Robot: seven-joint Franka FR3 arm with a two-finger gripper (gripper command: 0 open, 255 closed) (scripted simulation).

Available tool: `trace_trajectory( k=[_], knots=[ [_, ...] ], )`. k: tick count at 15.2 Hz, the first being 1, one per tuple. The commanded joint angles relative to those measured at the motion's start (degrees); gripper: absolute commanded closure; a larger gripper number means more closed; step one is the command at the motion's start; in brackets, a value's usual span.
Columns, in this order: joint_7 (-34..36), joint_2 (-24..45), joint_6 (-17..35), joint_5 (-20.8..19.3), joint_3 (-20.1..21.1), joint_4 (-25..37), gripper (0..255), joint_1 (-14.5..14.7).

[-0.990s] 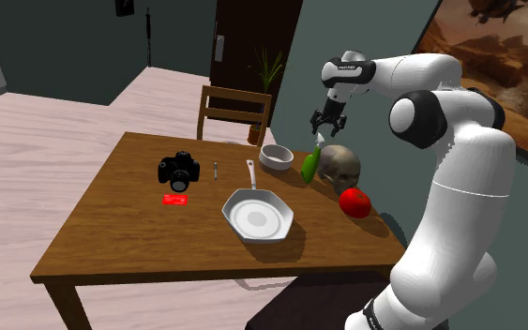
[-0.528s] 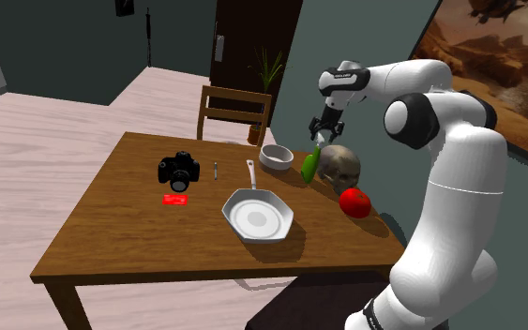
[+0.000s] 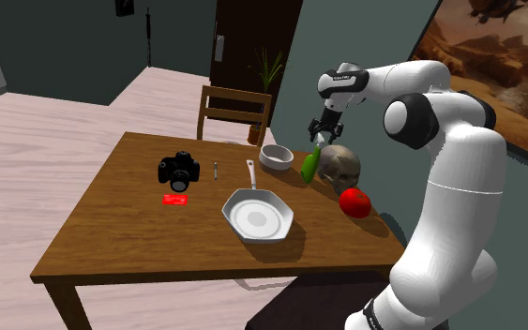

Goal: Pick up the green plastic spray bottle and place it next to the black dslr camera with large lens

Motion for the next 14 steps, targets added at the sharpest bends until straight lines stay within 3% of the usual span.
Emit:
trace_trajectory(
  k=[1, 2, 11, 14],
  knots=[
    [0.00, 0.00, 0.00, 0.00, 0.00, 0.00, 0, 0.00],
    [0.00, 0.00, 0.00, 0.00, 0.00, 0.00, 255, 0.00],
    [0.00, 0.00, 0.01, 0.00, 0.00, 0.00, 255, 0.00],
    [0.14, -0.40, -2.10, -0.17, -0.09, 1.72, 255, -0.06]
  ],
)
